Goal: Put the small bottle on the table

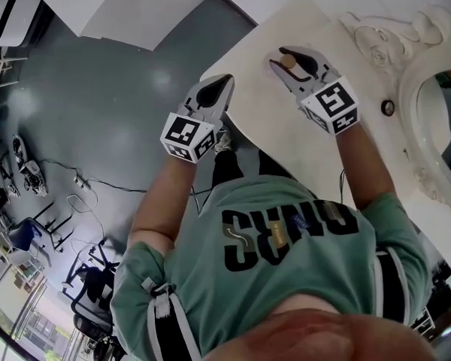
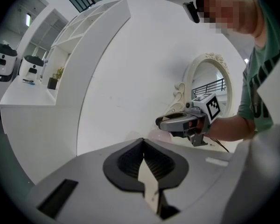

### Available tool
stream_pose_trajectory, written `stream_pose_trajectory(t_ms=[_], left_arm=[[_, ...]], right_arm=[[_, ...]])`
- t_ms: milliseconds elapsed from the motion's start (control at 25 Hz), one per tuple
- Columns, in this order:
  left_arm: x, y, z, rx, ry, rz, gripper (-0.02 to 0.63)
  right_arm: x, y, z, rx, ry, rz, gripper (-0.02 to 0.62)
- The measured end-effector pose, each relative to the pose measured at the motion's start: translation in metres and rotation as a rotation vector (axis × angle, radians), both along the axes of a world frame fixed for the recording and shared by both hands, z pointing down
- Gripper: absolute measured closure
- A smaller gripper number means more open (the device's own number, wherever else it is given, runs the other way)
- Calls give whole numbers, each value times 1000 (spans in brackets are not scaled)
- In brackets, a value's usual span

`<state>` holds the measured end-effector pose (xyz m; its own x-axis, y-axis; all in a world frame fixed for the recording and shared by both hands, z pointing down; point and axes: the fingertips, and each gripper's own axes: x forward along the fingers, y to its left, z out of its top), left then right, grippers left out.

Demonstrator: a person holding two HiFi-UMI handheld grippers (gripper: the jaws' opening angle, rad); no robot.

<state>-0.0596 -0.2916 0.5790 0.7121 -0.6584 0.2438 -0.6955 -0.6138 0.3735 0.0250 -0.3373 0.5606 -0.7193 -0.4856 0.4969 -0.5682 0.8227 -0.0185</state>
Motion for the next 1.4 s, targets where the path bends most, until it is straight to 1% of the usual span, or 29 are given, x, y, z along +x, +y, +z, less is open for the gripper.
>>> stream_pose_trajectory(t_ms=[280,680,960,1200,1400], left_arm=[[6,-8,23,-12,15,7,597],[19,-18,40,-13,22,24,597],[28,-19,49,-32,35,40,597],[28,-20,50,-35,41,38,597],[30,-20,54,-42,49,42,597]], right_arm=[[-6,-15,31,-2,1,12,476],[-7,-27,64,-16,15,19,476],[-6,-32,77,-25,17,21,476],[-5,-33,84,-18,17,22,476],[-6,-28,90,-3,15,0,476]])
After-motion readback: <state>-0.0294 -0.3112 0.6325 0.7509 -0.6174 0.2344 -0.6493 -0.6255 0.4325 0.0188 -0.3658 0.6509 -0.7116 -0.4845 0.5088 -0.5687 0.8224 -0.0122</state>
